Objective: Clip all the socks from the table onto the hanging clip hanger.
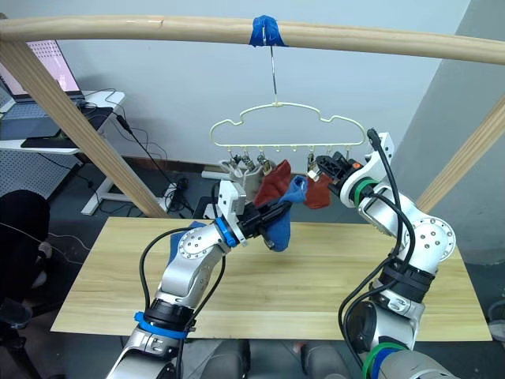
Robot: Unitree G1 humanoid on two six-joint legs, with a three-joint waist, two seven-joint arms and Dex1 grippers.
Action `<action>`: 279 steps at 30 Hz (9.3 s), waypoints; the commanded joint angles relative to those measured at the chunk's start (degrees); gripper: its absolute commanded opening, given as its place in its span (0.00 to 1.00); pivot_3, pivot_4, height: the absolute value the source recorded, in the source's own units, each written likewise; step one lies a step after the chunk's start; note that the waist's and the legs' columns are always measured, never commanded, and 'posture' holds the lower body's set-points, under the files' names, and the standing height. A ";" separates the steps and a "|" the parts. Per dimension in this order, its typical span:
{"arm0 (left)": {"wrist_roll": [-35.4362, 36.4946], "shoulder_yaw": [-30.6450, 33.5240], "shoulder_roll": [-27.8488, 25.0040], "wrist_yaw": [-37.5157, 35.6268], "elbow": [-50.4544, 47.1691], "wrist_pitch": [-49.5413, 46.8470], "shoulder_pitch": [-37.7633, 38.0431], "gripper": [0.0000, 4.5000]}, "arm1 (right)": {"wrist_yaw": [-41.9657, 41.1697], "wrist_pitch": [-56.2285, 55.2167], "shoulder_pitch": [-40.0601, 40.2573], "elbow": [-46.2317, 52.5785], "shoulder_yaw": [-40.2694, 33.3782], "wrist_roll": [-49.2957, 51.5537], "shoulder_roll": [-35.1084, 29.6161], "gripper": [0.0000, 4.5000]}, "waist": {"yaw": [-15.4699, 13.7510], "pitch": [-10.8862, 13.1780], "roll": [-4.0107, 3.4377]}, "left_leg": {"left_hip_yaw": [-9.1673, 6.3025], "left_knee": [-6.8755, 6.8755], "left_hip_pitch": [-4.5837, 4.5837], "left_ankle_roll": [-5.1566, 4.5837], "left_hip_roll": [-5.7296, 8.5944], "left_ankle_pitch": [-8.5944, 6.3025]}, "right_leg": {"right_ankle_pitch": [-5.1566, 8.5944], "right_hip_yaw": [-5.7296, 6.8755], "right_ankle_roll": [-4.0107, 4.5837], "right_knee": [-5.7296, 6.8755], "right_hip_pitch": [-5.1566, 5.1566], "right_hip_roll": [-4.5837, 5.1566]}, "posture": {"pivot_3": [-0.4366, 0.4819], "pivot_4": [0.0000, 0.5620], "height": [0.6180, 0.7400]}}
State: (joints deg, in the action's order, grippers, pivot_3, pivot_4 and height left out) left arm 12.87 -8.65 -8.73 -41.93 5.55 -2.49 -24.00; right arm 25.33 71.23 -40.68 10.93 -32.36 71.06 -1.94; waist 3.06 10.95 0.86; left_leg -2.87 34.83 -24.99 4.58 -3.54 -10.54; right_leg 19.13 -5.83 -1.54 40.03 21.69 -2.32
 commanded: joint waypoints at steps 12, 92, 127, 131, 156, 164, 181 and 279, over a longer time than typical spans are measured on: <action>0.76 0.23 0.52 -0.45 0.67 1.02 -3.96 0.01 | 2.41 -6.06 2.56 1.09 5.73 6.34 -2.57 0.04 | 0.24 0.00 0.00 | 0.01 -0.01 -0.01 0.00 0.00 0.00 | 0.00 -0.02 0.00 -0.01 0.01 -0.01 | 0.46 0.29 1.00; 20.76 11.47 -14.92 7.54 -34.40 -28.66 10.04 1.00 | -20.89 -45.51 16.93 3.61 31.02 -63.49 -8.25 0.63 | -1.44 0.01 0.01 | -0.06 0.05 0.12 0.02 -0.02 0.01 | 0.12 0.03 -0.21 -0.03 -0.16 0.04 | 0.55 0.32 1.00; 19.73 10.63 -14.04 7.68 -33.61 -27.20 9.78 1.00 | -16.18 -43.46 6.95 -5.21 23.81 -59.75 6.65 0.63 | -1.54 0.01 0.01 | -0.07 0.04 0.12 0.02 -0.03 0.01 | 0.00 0.08 0.01 -0.02 -0.15 0.05 | 0.58 0.30 1.00; 19.65 10.41 -13.98 7.77 -33.73 -27.05 9.91 1.00 | -14.25 -40.01 6.83 -2.69 23.10 -59.53 7.60 0.63 | -1.54 0.01 0.01 | -0.07 0.03 0.12 0.02 -0.03 0.01 | 0.00 0.07 0.01 -0.02 -0.15 0.05 | 0.58 0.29 1.00; 19.34 9.02 -13.58 9.17 -34.90 -26.49 10.91 1.00 | -12.32 -34.23 7.46 3.48 24.74 -61.45 8.59 0.03 | -1.53 0.00 0.00 | -0.06 0.02 0.12 0.02 -0.02 0.01 | 0.00 0.07 0.01 -0.03 -0.13 0.06 | 0.58 0.30 1.00; 14.68 9.27 -16.67 7.52 -29.09 -24.23 14.79 1.00 | -20.55 -29.62 7.62 3.93 22.37 -57.15 1.31 0.03 | -1.50 0.01 -0.01 | -0.05 0.02 0.12 0.02 -0.01 0.01 | 0.00 0.06 0.01 -0.04 -0.13 0.07 | 0.56 0.31 1.00; -4.69 13.20 -22.43 12.54 17.33 -2.60 10.35 1.00 | -31.65 -8.71 3.03 7.27 16.24 -40.01 -10.26 0.03 | -1.25 0.07 -0.06 | 0.02 -0.06 0.03 0.00 -0.02 0.00 | 0.04 0.02 0.04 -0.06 0.04 0.07 | 0.49 0.33 1.00; 5.41 0.33 0.30 -0.37 -7.87 -12.26 -2.15 0.01 | 7.90 6.11 -1.45 1.45 -0.84 18.15 -5.14 0.03 | 1.61 0.06 -0.08 | 0.06 -0.08 -0.06 0.00 -0.02 0.00 | 0.04 -0.06 0.03 -0.02 0.10 -0.02 | 0.45 0.29 1.00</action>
State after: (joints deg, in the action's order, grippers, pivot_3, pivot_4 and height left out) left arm 17.94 -8.07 -8.63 -41.93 -1.20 -16.12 -25.34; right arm 32.94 79.69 -41.86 11.00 -35.16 85.07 -6.06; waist 4.68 11.01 0.77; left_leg -2.82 34.76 -25.05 4.57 -3.56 -10.54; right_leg 19.17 -5.89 -1.51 40.00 21.79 -2.34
